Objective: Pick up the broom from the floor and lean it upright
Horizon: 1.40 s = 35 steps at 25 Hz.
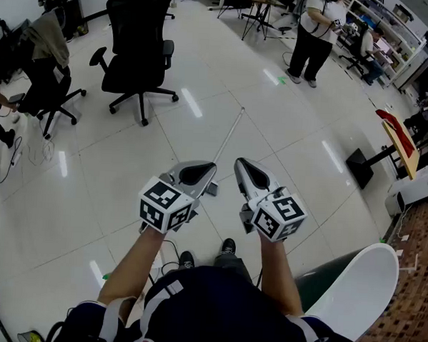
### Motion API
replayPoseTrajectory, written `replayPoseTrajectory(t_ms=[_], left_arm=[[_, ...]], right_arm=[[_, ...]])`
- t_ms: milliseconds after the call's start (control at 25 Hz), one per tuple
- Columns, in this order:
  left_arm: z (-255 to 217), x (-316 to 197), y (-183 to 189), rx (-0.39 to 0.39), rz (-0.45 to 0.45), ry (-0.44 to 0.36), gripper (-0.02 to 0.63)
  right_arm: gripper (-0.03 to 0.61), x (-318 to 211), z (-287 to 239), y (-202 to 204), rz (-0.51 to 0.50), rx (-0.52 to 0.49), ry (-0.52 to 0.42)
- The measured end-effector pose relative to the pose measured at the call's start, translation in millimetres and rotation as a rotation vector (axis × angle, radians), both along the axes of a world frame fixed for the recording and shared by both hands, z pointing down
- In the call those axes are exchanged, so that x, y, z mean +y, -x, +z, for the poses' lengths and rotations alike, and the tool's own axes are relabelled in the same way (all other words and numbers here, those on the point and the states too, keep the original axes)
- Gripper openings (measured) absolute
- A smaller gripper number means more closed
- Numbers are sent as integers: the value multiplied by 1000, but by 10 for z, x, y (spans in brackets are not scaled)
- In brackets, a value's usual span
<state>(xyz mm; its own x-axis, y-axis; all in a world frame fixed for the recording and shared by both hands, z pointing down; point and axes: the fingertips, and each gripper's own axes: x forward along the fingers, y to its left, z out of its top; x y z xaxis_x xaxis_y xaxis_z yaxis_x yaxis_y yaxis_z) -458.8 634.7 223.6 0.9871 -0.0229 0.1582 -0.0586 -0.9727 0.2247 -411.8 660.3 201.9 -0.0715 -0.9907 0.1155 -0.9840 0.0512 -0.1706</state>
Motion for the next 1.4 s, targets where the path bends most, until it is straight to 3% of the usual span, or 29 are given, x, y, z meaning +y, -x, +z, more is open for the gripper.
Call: replayPoseTrajectory(t_ms=[400, 840, 1040, 1400], left_arm=[[115, -545, -86, 0, -35, 0, 0], [240, -1947, -732, -62, -109, -12, 0], [236, -2490, -974, -77, -142, -5, 0], [349, -3469, -1470, -78, -82, 2, 1]], right_arm=[[6, -488, 133, -162, -19, 6, 23], [6, -1891, 304, -1054, -51, -80, -3], [6, -2390, 327, -1601, -19, -103, 0], [6, -3175, 543, -2088, 42, -102, 52]])
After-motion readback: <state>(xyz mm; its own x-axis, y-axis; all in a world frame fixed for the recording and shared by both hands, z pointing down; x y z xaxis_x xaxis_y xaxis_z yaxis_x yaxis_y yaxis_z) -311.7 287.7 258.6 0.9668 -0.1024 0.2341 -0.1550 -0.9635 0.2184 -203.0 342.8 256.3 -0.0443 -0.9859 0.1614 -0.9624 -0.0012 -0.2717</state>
